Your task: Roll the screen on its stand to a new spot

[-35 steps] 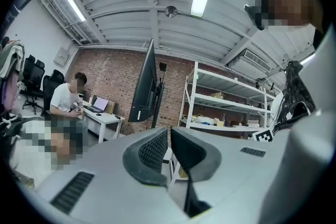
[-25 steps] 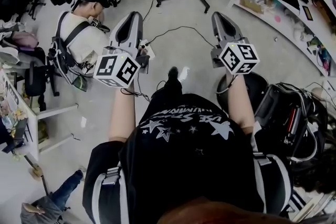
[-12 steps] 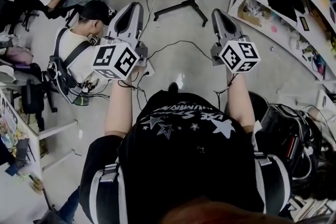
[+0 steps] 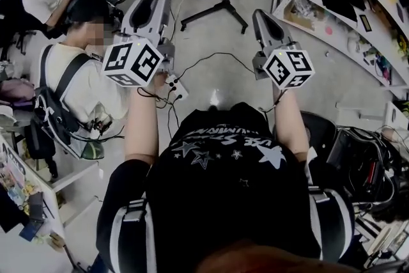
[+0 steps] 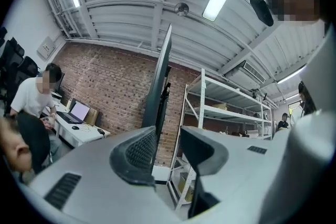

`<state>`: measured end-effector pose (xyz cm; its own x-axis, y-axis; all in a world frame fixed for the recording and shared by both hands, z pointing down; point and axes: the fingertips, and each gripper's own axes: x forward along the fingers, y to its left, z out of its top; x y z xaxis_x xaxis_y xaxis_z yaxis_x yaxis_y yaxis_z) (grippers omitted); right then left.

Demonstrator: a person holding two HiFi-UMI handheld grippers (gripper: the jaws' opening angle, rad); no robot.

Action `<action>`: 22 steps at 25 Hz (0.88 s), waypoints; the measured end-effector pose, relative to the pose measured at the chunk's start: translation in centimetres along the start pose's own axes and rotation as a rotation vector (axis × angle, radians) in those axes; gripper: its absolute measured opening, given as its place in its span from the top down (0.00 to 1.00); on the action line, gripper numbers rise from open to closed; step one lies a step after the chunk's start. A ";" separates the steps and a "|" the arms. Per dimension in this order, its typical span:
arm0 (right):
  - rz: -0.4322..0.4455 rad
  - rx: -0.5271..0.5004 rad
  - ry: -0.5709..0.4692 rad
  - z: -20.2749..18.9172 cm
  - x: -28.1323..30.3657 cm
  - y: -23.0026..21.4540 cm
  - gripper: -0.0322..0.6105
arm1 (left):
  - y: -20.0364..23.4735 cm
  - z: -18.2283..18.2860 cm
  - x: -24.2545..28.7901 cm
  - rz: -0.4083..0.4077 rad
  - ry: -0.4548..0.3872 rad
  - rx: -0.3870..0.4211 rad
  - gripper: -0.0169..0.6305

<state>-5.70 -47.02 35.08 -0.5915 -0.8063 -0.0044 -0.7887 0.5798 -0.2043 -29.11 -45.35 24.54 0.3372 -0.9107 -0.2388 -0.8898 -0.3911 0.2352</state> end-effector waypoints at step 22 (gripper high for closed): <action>0.099 -0.017 -0.044 2.6 15.4 -5.8 0.94 | 6.4 1.4 11.9 0.022 -0.045 0.134 0.41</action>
<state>-9.83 -63.09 33.62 -0.6595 -0.7488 -0.0667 -0.7294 0.6588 -0.1843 -31.21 -58.54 21.91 0.3059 -0.9108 -0.2773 -0.9308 -0.3473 0.1139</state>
